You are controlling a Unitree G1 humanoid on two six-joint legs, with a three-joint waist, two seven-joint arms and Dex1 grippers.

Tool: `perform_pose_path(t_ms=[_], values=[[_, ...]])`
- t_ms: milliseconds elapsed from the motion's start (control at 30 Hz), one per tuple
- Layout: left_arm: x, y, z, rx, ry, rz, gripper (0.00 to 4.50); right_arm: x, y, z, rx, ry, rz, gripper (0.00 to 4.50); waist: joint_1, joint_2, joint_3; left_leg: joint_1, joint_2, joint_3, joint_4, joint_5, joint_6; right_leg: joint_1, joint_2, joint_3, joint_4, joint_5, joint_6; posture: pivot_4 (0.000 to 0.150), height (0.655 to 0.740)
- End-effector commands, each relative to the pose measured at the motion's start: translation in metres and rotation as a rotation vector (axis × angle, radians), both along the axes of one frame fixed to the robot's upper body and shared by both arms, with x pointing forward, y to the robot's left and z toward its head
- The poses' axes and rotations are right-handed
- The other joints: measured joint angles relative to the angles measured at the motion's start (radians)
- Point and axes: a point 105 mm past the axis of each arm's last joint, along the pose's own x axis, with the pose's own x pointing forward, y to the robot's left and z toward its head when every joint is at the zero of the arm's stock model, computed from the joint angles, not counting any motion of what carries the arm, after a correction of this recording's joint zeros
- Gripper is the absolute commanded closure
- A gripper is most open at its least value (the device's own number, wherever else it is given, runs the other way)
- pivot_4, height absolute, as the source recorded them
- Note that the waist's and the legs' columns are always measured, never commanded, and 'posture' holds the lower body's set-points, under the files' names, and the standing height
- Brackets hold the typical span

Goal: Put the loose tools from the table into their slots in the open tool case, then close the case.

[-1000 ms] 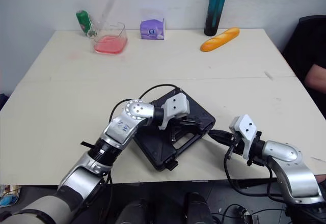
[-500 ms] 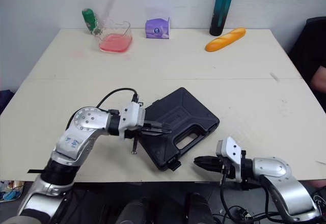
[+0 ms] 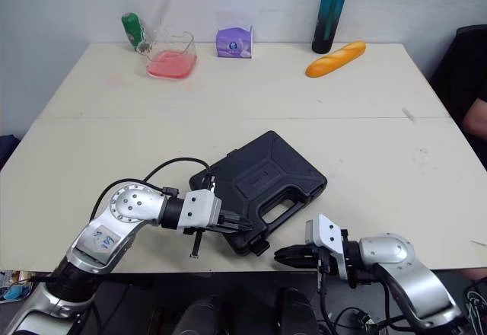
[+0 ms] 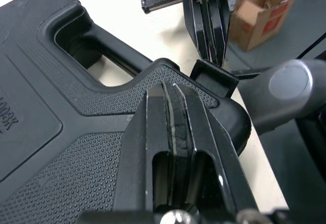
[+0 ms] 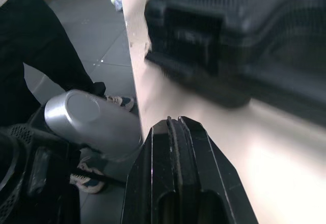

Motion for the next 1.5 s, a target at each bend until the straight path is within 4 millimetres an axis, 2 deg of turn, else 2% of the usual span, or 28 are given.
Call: perform_pose_path(t_ms=[33,267,1000,1300,1500], values=[[-0.004,0.022,-0.049,0.202,0.113,0.073,4.48,-0.002,0.007,0.003,0.020,-0.012,0.030,4.50,0.000,0.001,-0.001,0.001,0.000,-0.001,0.000,0.000,0.001,0.001,0.000,0.000,-0.001,0.000,0.000,0.150,0.7349],[-0.002,0.033,-0.063,0.231,0.166,0.149,4.48,-0.004,0.017,0.005,0.042,-0.014,0.069,4.50,0.000,0.007,-0.009,0.003,0.001,-0.001,0.000,-0.004,0.005,0.002,-0.001,0.000,-0.001,0.000,-0.001,0.150,0.7349],[0.000,0.039,-0.069,0.257,0.191,0.166,4.48,0.012,0.036,0.021,0.153,-0.065,0.037,4.50,-0.001,0.012,-0.015,0.004,0.001,-0.002,-0.003,-0.004,0.005,0.002,-0.002,0.000,-0.001,-0.001,-0.002,0.150,0.7349],[-0.003,0.042,-0.074,0.282,0.217,0.166,4.48,0.027,0.027,0.021,0.133,-0.049,0.003,4.50,-0.004,0.012,-0.017,0.006,0.002,-0.002,-0.006,-0.003,0.005,0.002,-0.002,0.000,0.000,-0.002,-0.004,0.150,0.7349],[-0.004,0.042,-0.075,0.282,0.223,0.172,4.48,0.030,0.025,0.022,0.127,-0.047,0.009,4.50,-0.004,0.011,-0.018,0.009,0.002,-0.002,-0.009,-0.003,0.004,0.003,-0.002,0.000,-0.001,-0.002,-0.006,0.150,0.7349]])
